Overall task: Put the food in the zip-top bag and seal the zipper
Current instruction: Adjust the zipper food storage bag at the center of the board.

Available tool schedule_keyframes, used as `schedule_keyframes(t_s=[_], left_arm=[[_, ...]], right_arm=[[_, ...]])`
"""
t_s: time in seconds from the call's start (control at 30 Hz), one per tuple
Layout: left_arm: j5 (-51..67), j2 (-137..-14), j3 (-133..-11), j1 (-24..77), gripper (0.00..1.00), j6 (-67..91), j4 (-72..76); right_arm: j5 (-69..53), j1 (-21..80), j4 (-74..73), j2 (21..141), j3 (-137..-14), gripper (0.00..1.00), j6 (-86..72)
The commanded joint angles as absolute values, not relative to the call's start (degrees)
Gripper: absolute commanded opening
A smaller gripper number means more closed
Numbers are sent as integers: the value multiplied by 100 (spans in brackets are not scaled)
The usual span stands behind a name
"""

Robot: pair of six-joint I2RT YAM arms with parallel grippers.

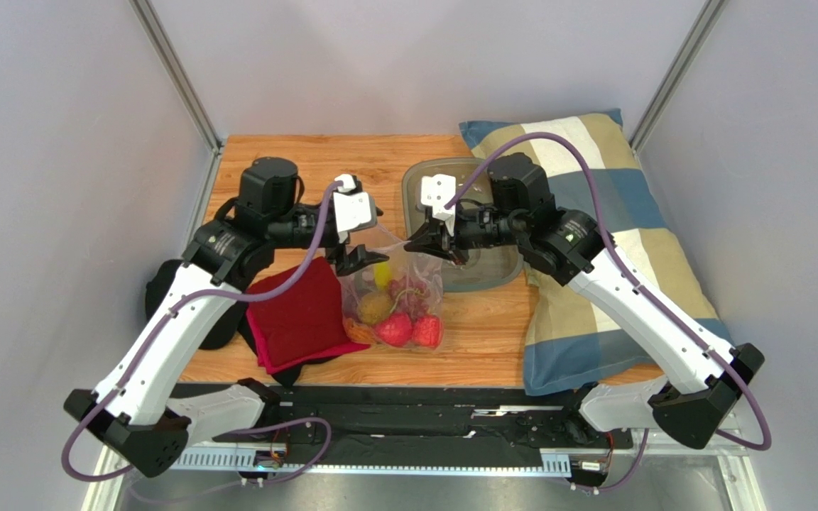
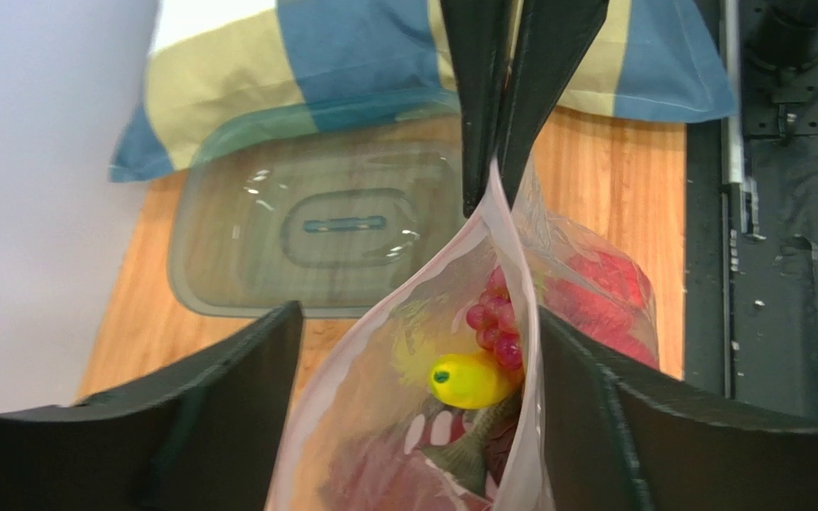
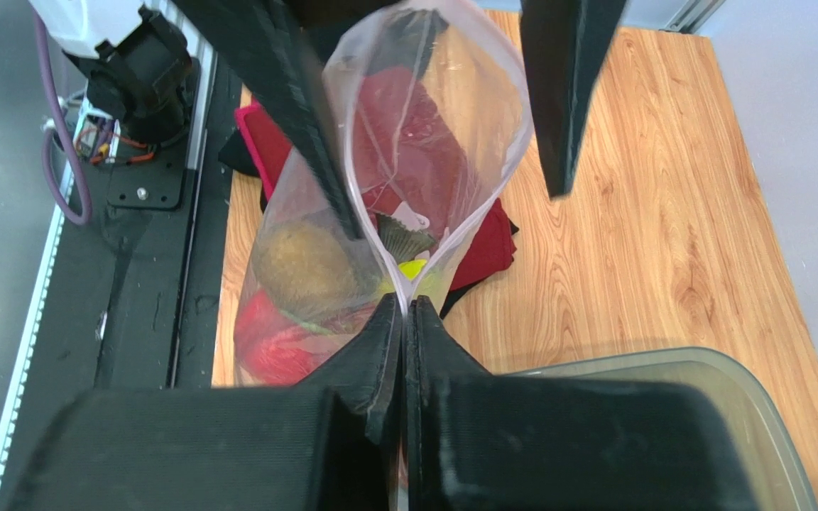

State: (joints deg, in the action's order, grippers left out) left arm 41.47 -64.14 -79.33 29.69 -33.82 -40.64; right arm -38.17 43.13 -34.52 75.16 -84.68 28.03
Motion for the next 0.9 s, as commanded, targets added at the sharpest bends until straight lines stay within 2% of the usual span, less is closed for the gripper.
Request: schedule_keyframes(t_s=[0.0, 0.07, 0.1, 0.17, 0.2, 0.3, 0.5, 0.6, 0.7, 0.73, 0.8, 0.87], left_arm=[[4534, -6767, -7910, 3032, 71, -3445, -4156], [4877, -6882, -7823, 3041, 61, -3463, -4175], [4991, -6908, -7787, 3041, 50, -3454, -4175], [5159, -6978, -7787, 3128, 37, -3454, -4175], [5168, -6996, -7813, 3164, 21, -3463, -4175], [5299, -7093, -8129, 3278, 0, -3402, -4166], [5352, -7242, -8763, 3577, 0, -2832, -4044], [5187, -7234, -8447, 3586, 0, -2725, -3745], [4966, -7129, -7981, 3586, 0, -2357, -3139], [4983, -7119, -7902, 3586, 0, -2347, -3059], [5036, -7058, -7910, 3586, 0, -2460, -3041], [5027, -6918, -7779, 3586, 0, -2802, -3163]], right_arm=[[-3762, 4359, -3462, 7321, -8394, 0, 3366], [-3648, 4351, -3480, 7304, -8315, 0, 3419], [-3621, 4359, -3463, 7278, -8262, 0, 3454], [-3577, 4342, -3437, 7199, -8131, 0, 3533], [-3551, 4350, -3419, 7181, -8104, 0, 3559], [-3437, 4324, -3410, 7111, -8173, 0, 3560], [-3129, 4236, -3366, 6952, -8254, 0, 3358], [-2971, 4193, -3279, 6829, -8026, 7, 3208], [-3119, 3991, -3252, 6689, -7981, 59, 2946], [-3251, 3808, -3226, 6654, -7963, 84, 2814], [-3331, 3596, -3147, 6618, -7928, 99, 2515], [-3515, 3297, -3155, 6540, -7770, 100, 1962]])
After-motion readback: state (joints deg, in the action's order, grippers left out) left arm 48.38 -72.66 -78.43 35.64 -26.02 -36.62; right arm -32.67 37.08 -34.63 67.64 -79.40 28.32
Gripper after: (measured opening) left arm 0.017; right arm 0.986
